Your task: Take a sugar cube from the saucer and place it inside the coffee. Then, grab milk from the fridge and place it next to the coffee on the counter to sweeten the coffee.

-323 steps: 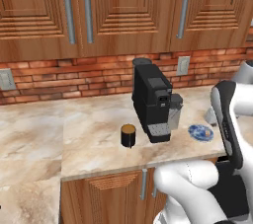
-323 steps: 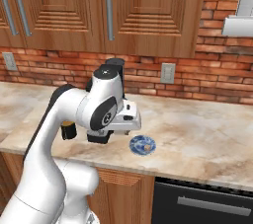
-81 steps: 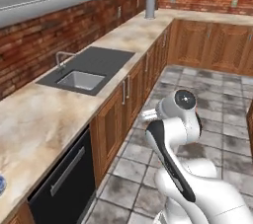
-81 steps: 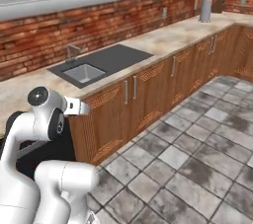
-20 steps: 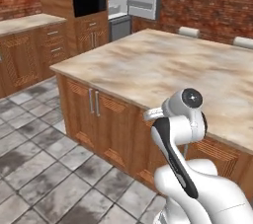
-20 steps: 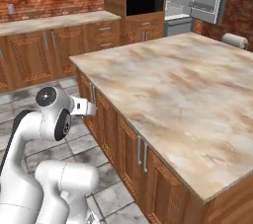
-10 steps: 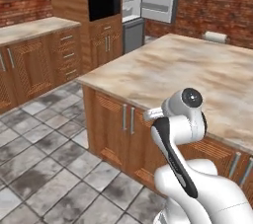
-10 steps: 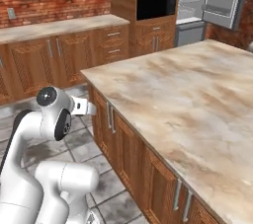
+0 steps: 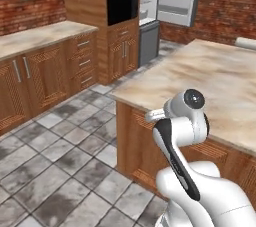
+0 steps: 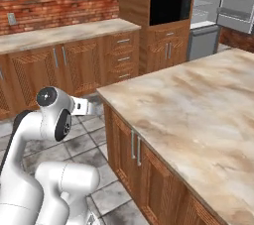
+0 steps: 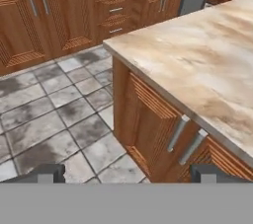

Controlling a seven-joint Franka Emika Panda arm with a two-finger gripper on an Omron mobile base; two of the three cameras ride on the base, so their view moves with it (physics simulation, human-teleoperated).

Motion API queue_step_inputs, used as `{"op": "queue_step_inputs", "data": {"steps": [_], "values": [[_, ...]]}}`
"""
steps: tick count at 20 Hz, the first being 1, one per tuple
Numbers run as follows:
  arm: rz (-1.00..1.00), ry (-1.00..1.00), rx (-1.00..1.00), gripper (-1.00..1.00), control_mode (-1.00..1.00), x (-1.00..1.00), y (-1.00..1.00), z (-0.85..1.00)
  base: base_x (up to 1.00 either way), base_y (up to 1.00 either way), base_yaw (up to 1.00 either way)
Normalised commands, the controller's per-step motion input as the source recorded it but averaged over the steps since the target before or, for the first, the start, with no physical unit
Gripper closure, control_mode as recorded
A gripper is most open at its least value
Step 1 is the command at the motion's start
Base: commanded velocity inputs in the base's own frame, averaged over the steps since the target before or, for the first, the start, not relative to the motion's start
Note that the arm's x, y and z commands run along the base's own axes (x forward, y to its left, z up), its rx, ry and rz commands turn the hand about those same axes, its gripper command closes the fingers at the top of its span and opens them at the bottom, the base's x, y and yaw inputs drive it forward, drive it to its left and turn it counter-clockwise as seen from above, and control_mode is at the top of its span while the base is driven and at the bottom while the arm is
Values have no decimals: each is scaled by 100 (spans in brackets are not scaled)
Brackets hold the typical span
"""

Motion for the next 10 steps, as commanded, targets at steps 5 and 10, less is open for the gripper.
{"op": "queue_step_inputs", "data": {"steps": [5, 10], "values": [[0, 0, 0, -100, 100, 0, 0, 0, 100, 100, -5], [0, 0, 0, -100, 100, 0, 0, 0, 100, 100, -6]]}}
